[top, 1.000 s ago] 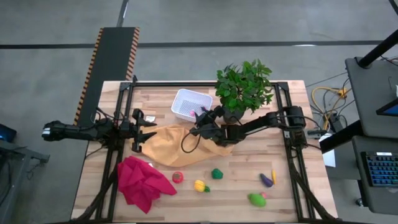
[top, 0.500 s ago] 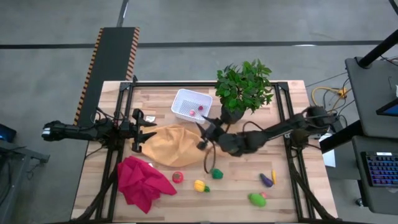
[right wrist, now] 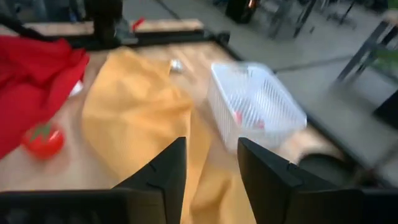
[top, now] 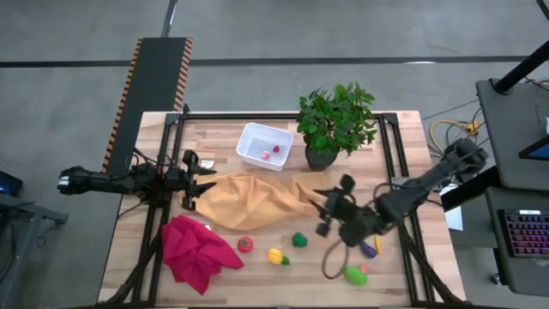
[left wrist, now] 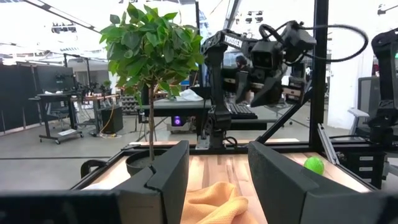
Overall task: Pick and placing Produce into tupperware
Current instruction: Put the yellow corn into the white bin
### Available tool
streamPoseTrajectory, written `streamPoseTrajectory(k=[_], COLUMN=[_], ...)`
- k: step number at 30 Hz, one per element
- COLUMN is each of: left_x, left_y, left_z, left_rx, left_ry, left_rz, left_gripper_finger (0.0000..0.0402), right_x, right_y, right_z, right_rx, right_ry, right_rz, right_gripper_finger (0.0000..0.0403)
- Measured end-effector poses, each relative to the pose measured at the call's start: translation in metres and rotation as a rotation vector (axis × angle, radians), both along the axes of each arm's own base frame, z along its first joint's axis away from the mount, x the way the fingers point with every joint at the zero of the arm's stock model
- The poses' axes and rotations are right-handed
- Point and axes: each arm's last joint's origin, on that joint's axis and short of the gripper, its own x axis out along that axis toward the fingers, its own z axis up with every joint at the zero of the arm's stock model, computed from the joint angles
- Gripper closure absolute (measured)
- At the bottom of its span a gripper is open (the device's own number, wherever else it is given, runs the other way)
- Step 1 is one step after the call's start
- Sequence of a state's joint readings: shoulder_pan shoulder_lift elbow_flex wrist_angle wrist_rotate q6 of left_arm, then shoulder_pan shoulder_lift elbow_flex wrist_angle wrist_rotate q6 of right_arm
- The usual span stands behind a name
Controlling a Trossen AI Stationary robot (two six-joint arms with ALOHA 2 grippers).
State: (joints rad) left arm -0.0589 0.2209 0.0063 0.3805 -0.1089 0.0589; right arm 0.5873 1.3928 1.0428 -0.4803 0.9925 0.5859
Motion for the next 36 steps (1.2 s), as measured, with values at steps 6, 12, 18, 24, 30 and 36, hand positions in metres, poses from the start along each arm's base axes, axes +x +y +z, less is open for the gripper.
streamPoseTrajectory(k=[6, 12, 18, 24, 30, 36], left_x=[0.0, 0.0, 0.0, 0.0, 0.002, 0.005], left_y=[0.0, 0.0, 0.0, 0.0, 0.0, 0.0], left_z=[0.0, 0.0, 0.0, -0.001, -0.003, -0.006], left_rx=[0.0, 0.0, 0.0, 0.001, 0.002, 0.004], left_ry=[-0.001, 0.0, 0.005, 0.01, 0.033, 0.068], left_rz=[0.0, 0.0, 0.0, 0.0, 0.0, 0.0], left_gripper_finger=[0.0249, 0.0249, 0.0249, 0.0249, 0.0249, 0.0249], right_x=[-0.055, -0.082, -0.093, -0.099, -0.097, -0.094], right_y=[0.007, 0.015, 0.021, 0.027, 0.036, 0.043], right_z=[0.007, -0.002, -0.017, -0.033, -0.049, -0.065], right_rx=[0.347, 0.702, 0.917, 0.996, 0.981, 0.934], right_ry=[-0.004, 0.095, 0.287, 0.489, 0.563, 0.66], right_rz=[-0.071, -0.228, -0.447, -0.658, -0.772, -0.839], right_gripper_finger=[0.0277, 0.0287, 0.03, 0.031, 0.0316, 0.0308])
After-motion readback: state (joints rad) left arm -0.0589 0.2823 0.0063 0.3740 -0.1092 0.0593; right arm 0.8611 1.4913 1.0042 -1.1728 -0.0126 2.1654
